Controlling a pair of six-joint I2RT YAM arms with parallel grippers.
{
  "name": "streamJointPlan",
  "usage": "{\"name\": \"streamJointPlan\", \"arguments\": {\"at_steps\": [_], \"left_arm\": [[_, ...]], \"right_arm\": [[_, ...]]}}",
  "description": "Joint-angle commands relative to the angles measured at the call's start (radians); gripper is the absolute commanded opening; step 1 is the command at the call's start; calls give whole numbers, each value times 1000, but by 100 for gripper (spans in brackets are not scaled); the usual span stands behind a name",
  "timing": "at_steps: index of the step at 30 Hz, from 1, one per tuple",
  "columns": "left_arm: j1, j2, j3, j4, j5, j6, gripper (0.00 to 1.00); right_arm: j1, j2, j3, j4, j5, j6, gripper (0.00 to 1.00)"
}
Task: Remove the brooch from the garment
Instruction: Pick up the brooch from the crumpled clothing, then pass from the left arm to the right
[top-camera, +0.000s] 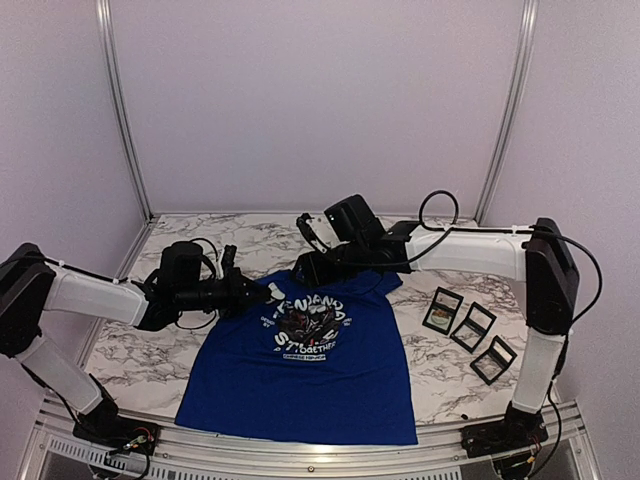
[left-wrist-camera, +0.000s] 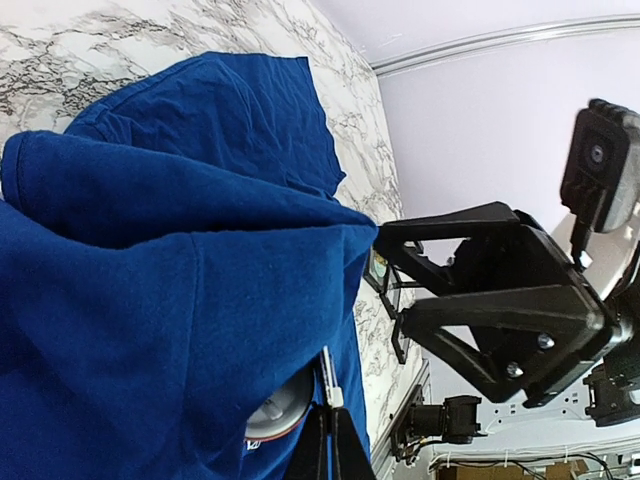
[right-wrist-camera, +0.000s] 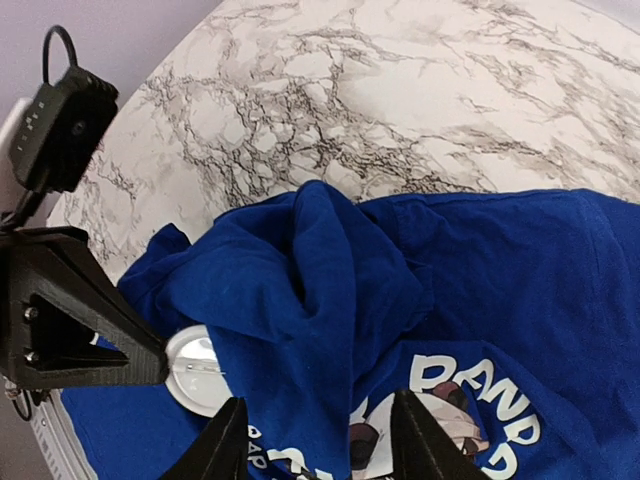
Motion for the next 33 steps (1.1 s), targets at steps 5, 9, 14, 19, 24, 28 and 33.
{"name": "streamJointPlan", "arguments": {"at_steps": [5,9,14,19,24,28,33], "left_arm": [[9,71,-30,214,62,-121,0],[9,89,-35,262,72,-160,0],[9,96,-36,274,73,-170,0],[9,101,-37,285,75,-176,0],[9,102,-40,294,75,-178,0],[9,102,-47,305,76,-185,0],[9,96,-53,307,77,-185,0]], "right_arm": [[-20,-123,-74,12,-114,83,56],[-46,-104,-117,103,-272,175,57],[-86,-76,-173,248,-415,299,56],[-88,-38,-190,337,-481,380,53],[-88,5,-205,444,-526,455,53],[-90,40,-192,481,-543,493,52],[-93,61,-193,546,-555,545,51]]}}
